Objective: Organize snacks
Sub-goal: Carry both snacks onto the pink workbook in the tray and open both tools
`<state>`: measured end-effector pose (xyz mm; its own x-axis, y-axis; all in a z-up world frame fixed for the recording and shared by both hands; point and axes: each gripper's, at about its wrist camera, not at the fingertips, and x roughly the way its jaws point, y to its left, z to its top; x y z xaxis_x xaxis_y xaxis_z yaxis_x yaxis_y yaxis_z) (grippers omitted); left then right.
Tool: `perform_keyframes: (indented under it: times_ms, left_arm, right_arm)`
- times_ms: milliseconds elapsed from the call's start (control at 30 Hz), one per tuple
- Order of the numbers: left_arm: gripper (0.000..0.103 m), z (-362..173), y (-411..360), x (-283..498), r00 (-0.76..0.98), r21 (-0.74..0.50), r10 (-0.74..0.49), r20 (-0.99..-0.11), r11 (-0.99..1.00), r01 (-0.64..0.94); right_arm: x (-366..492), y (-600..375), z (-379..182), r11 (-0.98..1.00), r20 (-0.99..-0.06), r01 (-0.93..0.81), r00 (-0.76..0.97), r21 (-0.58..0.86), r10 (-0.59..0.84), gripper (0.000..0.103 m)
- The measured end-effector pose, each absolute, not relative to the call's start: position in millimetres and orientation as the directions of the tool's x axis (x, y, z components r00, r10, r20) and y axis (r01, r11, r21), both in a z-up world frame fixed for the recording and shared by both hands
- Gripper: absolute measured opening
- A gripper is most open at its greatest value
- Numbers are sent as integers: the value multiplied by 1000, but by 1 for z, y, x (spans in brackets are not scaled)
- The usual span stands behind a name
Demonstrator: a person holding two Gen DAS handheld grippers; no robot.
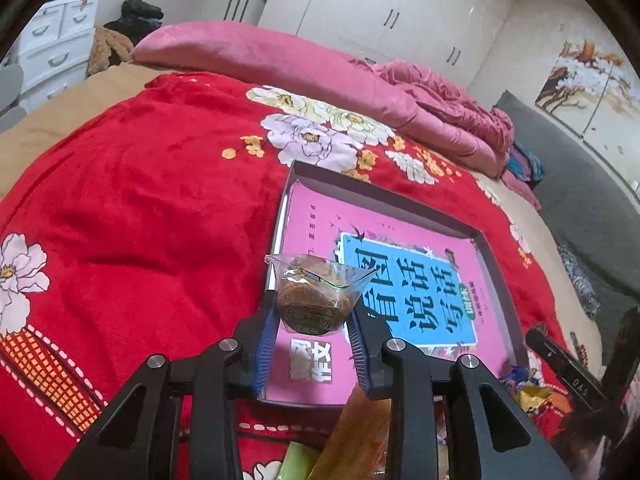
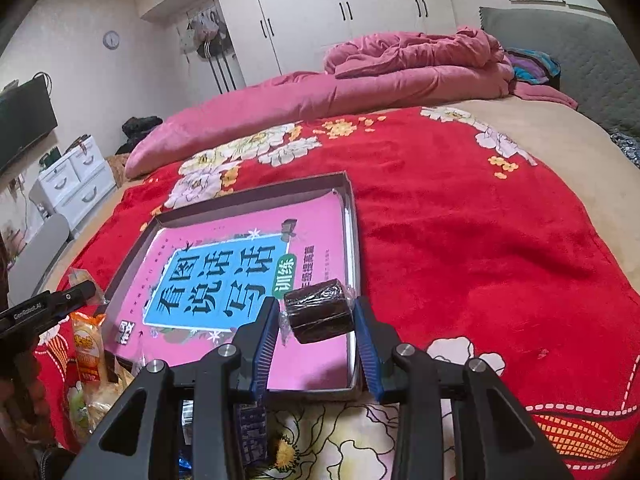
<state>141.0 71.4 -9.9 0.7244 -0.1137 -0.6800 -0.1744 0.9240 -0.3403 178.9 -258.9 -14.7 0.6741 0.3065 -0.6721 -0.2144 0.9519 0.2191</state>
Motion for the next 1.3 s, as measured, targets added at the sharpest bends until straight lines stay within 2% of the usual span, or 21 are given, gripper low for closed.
perform_keyframes:
  times_ms: [667,867,1067,1300]
  left_arm:
    - [34,-21,69,146,685,-340,-139,-716,925,-167]
    - [35,-21,68,145,682,-339,-139,-718,926,-168]
    - [35,-22,69,146,680,-338,-138,-720,926,-170]
    - [37,-24,71,147,676,-343,-137,-724,922,-180]
  right_arm:
    - [178,-252,-23,961,-718,-236,644,142,264,39]
    - [178,-251,-19,948,-698,-259,644,185,313,39]
    - [185,-242,-31,946,-741,-261,593,193,315,40]
    - [185,-241,-31,947,-740,-256,595,193,312,40]
